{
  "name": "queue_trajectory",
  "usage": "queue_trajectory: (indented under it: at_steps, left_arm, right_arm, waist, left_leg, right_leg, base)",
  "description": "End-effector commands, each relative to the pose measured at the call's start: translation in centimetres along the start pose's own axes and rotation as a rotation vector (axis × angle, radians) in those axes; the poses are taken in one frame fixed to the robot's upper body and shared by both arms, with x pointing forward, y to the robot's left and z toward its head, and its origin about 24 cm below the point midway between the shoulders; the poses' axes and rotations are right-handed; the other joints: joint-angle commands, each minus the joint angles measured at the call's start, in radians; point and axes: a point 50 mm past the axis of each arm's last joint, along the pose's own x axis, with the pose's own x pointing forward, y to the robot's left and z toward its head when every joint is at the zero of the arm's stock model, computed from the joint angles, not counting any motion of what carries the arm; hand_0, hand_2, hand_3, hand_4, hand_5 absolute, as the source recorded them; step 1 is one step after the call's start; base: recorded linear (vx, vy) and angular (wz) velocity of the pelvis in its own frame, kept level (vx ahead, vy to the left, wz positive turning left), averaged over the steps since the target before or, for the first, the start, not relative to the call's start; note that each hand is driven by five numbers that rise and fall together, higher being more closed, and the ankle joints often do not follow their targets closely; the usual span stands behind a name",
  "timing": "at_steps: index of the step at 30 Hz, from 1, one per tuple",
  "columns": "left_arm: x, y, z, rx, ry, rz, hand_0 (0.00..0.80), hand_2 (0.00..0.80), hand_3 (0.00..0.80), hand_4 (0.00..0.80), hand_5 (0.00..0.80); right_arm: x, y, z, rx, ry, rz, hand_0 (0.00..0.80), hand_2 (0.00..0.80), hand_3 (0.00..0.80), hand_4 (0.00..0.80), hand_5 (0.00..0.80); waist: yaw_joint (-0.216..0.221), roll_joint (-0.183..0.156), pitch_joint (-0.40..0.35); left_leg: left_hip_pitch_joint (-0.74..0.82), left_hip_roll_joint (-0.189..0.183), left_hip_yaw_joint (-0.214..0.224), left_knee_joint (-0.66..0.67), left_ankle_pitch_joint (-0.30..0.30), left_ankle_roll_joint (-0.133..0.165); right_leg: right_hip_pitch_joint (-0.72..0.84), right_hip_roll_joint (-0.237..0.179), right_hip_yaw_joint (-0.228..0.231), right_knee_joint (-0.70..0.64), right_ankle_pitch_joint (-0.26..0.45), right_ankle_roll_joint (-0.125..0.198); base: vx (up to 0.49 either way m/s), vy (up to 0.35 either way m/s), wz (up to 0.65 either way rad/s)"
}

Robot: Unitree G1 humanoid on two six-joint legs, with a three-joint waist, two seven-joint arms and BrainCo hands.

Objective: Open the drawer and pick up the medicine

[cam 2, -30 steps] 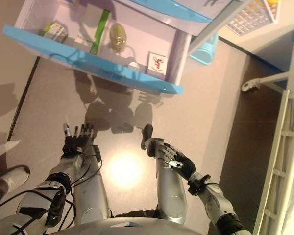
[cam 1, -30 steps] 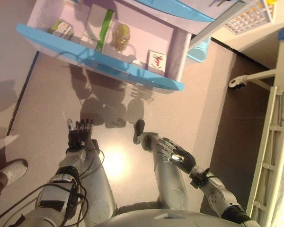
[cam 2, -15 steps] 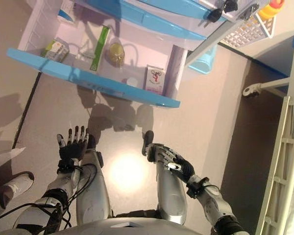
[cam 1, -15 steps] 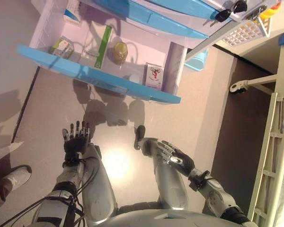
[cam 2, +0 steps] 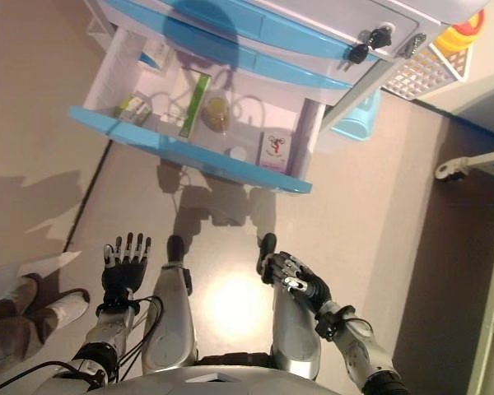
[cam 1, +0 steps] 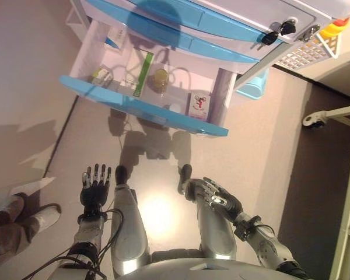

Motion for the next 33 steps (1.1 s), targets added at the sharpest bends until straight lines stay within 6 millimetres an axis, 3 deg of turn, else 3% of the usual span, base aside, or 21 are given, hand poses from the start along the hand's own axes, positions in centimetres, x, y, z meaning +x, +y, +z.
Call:
queue_trajectory:
  at_steps: [1, 8, 14, 19, 25, 29, 33]
  left_arm:
    - [-1.8, 1.0, 0.1, 0.073, 0.067, 0.022, 0.000, 0.000, 0.000, 0.000, 0.000]
    - [-4.2, 2.4, 0.6, 0.149, 0.125, 0.084, 0.000, 0.000, 0.000, 0.000, 0.000]
    - [-9.4, 3.8, 1.8, 0.204, 0.125, 0.134, 0.000, 0.000, 0.000, 0.000, 0.000]
    - [-11.5, 4.2, 2.6, 0.229, 0.135, 0.152, 0.000, 0.000, 0.000, 0.000, 0.000]
    - [-12.4, 4.4, 3.6, 0.290, 0.134, 0.179, 0.000, 0.000, 0.000, 0.000, 0.000]
    - [-12.1, 4.4, 4.0, 0.351, 0.140, 0.207, 0.000, 0.000, 0.000, 0.000, 0.000]
    - [-11.5, 4.2, 4.2, 0.440, 0.144, 0.230, 0.000, 0.000, 0.000, 0.000, 0.000]
  right_arm:
    - [-3.5, -1.4, -2.5, -0.039, 0.088, -0.160, 0.000, 0.000, 0.000, 0.000, 0.000]
    - [-5.7, -3.4, 0.8, -0.231, -0.030, -0.412, 0.000, 0.000, 0.000, 0.000, 0.000]
    - [-11.4, -4.2, 6.1, -0.366, -0.274, -0.609, 0.000, 0.000, 0.000, 0.000, 0.000]
    - [-14.5, -4.1, 9.5, -0.497, -0.467, -0.693, 0.000, 0.000, 0.000, 0.000, 0.000]
    - [-17.9, -1.3, 16.2, -0.813, -0.715, -0.680, 0.000, 0.000, 0.000, 0.000, 0.000]
    - [-17.8, 1.1, 19.4, -1.050, -0.744, -0.619, 0.000, 0.000, 0.000, 0.000, 0.000]
    - [-16.5, 3.7, 22.5, -1.217, -0.728, -0.493, 0.000, 0.000, 0.000, 0.000, 0.000]
  waist:
    - [0.004, 0.026, -0.076]
    - [0.022, 0.047, -0.117]
    - [0.031, 0.037, -0.177]
    - [0.031, 0.032, -0.215]
    - [0.023, 0.036, -0.245]
    - [0.028, 0.034, -0.254]
    - [0.049, 0.033, -0.263]
  left_leg:
    - [-0.031, -0.033, 0.032, 0.029, 0.028, 0.071]
    - [0.052, -0.045, 0.054, -0.022, 0.028, 0.070]
    - [0.150, -0.048, 0.082, -0.074, 0.013, 0.084]
    - [0.207, -0.039, 0.112, -0.111, 0.004, 0.085]
    - [0.248, -0.033, 0.134, -0.133, -0.010, 0.086]
    - [0.258, -0.032, 0.138, -0.137, -0.013, 0.085]
    - [0.268, -0.032, 0.131, -0.145, -0.010, 0.082]
  right_leg:
    - [0.070, -0.026, -0.021, -0.147, 0.106, 0.065]
    - [0.166, -0.048, -0.037, -0.215, 0.120, 0.080]
    - [0.273, -0.055, -0.032, -0.302, 0.144, 0.107]
    - [0.329, -0.057, -0.034, -0.353, 0.156, 0.122]
    - [0.361, -0.062, -0.031, -0.375, 0.156, 0.134]
    - [0.370, -0.066, -0.032, -0.384, 0.160, 0.139]
    - [0.387, -0.068, -0.037, -0.396, 0.163, 0.139]
  base:
    - [-0.051, 0.093, 0.18]
    - [0.043, 0.047, 0.12]
    - [0.109, 0.012, 0.00]
    - [0.103, 0.014, -0.01]
    - [0.059, 0.030, 0.00]
    - [0.005, 0.000, 0.03]
    - [0.016, 0.003, 0.04]
